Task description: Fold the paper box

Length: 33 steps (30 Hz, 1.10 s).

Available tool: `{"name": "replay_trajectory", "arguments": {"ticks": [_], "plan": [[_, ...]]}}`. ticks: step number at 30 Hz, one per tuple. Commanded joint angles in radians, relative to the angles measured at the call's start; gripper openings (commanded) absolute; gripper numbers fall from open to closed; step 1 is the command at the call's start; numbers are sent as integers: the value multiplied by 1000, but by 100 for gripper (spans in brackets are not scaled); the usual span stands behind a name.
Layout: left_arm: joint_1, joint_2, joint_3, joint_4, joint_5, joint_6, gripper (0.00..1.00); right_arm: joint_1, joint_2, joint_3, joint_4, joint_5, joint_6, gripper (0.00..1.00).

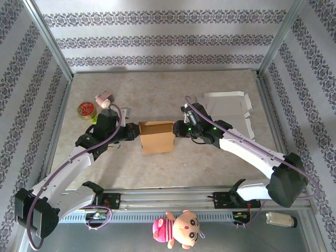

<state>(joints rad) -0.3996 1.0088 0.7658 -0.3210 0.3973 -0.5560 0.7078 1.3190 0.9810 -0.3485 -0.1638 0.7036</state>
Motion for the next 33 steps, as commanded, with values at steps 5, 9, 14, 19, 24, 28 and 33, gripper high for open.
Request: {"name": "replay_trajectory", "arguments": {"ticks": [5,9,14,19,24,28,33], "plan": [[-20,15,-6,19,31,-40,4,35,5,-34,-53,16,-18,10],[-20,3,-13,-62,-42,-10,4,37,2,-31,-56,24,-27,10],[-20,0,-60,-86,-90,-7,4,36,-4,-34,-55,31,-35,10],[-21,3,-115,-62,-104,-26,4,37,3,-31,-58,35,-46,10],[-29,-2,-165,-22,-108,-50,4,36,5,-42,-58,40,-52,10],[-33,-11,-155,-23,-98,-51,6,38,-3,-38,-59,42,-64,15],[-36,-36,-110,-52,-107,-41,18,37,-22,-2,-63,20,-79,28]]}}
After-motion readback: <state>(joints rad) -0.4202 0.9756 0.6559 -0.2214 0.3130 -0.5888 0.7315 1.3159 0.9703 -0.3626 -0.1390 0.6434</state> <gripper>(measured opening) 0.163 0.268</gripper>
